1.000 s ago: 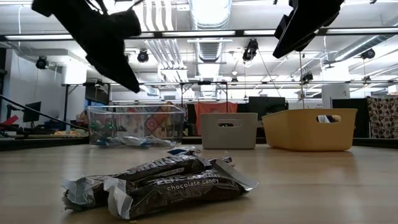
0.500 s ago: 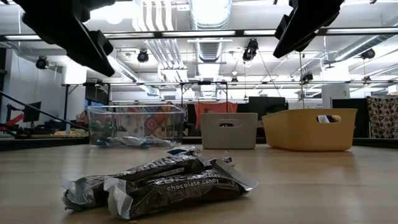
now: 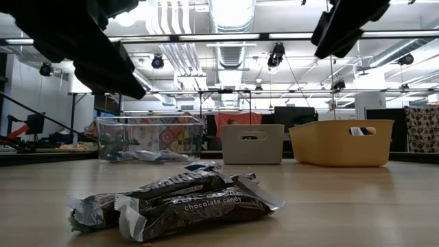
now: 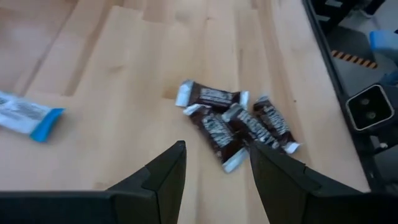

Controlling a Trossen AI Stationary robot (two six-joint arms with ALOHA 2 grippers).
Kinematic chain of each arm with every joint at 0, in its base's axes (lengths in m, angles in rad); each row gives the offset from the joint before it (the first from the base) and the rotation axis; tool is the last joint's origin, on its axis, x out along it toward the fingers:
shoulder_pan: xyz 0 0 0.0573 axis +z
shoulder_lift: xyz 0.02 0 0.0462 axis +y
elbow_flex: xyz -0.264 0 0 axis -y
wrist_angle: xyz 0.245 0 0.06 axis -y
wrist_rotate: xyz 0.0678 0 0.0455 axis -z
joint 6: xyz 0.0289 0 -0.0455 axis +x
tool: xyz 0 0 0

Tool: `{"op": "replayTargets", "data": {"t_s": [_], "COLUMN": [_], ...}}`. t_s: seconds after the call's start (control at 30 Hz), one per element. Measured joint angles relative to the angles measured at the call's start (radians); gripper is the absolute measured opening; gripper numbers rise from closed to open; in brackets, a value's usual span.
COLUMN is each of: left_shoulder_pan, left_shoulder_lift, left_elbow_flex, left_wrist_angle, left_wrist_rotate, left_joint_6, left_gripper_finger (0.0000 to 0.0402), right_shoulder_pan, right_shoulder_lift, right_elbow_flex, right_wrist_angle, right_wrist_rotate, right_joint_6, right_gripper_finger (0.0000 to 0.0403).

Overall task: Organize candy in baskets
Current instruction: Put the brown chocolate into the yellow bin

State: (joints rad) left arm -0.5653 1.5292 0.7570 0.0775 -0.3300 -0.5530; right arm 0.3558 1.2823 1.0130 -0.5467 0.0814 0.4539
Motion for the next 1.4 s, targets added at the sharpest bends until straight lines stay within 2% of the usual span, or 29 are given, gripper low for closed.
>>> {"op": "replayTargets", "data": {"t_s": [0.27, 0.43, 0.7, 0.87, 1.17, 1.27, 1.4], "left_shoulder_pan": [-0.023, -0.024, -0.025, -0.025, -0.025, -0.03, -0.035], "left_shoulder_lift": [0.118, 0.239, 0.386, 0.422, 0.448, 0.456, 0.449], "left_elbow_flex": [0.012, 0.109, 0.246, 0.258, 0.261, 0.263, 0.261], "left_wrist_angle": [0.11, 0.105, 0.01, -0.01, -0.091, -0.096, -0.109], "left_wrist_rotate": [-0.03, -0.052, -0.063, -0.109, -0.134, -0.145, -0.154], "left_joint_6": [-0.044, -0.023, -0.013, -0.055, -0.174, -0.166, -0.135], "left_gripper_finger": [0.0162, 0.0162, 0.0162, 0.0162, 0.0161, 0.0144, 0.0087], "right_shoulder_pan": [0.088, 0.128, 0.165, 0.17, 0.17, 0.17, 0.17], "right_shoulder_lift": [0.0, 0.0, 0.0, 0.0, 0.046, 0.065, 0.088], "right_elbow_flex": [0.0, 0.0, -0.002, -0.006, -0.007, -0.007, -0.008], "right_wrist_angle": [-0.002, -0.002, -0.002, -0.001, 0.001, 0.002, 0.001], "right_wrist_rotate": [-0.007, -0.003, -0.002, -0.002, -0.001, -0.001, -0.001], "right_joint_6": [0.087, 0.099, 0.099, 0.099, 0.097, 0.097, 0.095], "right_gripper_finger": [0.0077, 0.0077, 0.0073, 0.0073, 0.0073, 0.0073, 0.0073]}}
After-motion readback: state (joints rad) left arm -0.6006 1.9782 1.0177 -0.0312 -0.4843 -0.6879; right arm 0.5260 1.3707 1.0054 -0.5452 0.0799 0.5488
